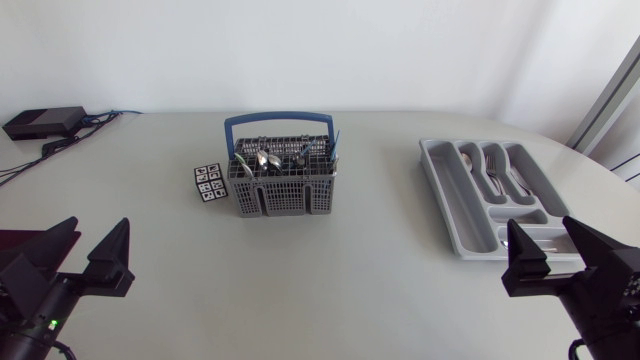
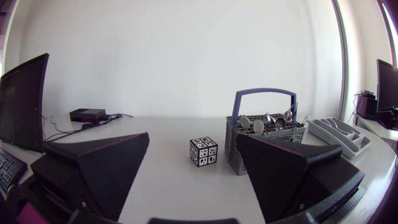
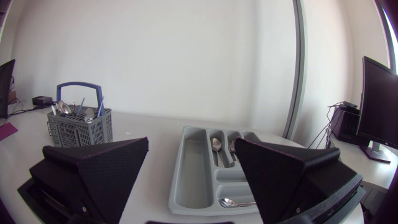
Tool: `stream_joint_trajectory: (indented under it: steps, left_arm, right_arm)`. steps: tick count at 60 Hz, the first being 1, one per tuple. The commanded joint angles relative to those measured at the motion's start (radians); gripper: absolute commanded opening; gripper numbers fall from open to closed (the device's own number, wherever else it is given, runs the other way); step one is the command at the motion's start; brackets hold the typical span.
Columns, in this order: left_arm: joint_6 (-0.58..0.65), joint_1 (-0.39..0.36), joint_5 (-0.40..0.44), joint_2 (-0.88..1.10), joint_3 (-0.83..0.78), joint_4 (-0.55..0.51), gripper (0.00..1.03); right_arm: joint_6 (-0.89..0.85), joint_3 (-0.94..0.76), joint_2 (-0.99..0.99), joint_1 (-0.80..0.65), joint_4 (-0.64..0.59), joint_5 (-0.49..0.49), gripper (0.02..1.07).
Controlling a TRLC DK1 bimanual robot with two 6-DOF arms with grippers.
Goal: Transfer all utensils from the basket to the drawer tray.
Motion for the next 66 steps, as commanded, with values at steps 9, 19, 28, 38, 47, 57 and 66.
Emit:
stream_joint_trajectory:
  steps: [9, 19, 28, 38, 47, 57, 66]
  left_arm:
    - [0.015, 0.006, -0.004, -0.008, -0.038, -0.022, 0.99]
    - [0.038, 0.008, -0.015, -0.010, -0.033, -0.012, 0.99]
    - [0.044, 0.017, -0.019, -0.007, 0.004, 0.031, 0.99]
    - [0.023, 0.028, -0.019, 0.142, 0.090, 0.084, 0.96]
    - [-0.028, 0.020, -0.019, 0.407, 0.194, 0.153, 0.96]
    - [-0.083, -0.018, -0.021, 0.654, 0.340, 0.156, 0.96]
    - [-0.103, -0.086, -0.056, 0.840, 0.432, 0.150, 0.96]
  right_arm:
    - [0.022, -0.017, -0.001, -0.005, -0.010, -0.003, 1.02]
    - [0.000, -0.017, -0.006, -0.002, -0.006, -0.002, 1.02]
    - [-0.001, -0.010, -0.004, 0.007, 0.004, 0.011, 1.02]
    - [0.006, 0.030, 0.077, 0.048, 0.050, 0.046, 1.02]
    - [0.017, 0.119, 0.298, 0.113, 0.125, 0.107, 1.02]
    - [0.068, 0.237, 0.505, 0.162, 0.129, 0.123, 1.02]
    - [0.094, 0.346, 0.687, 0.231, 0.109, 0.165, 1.02]
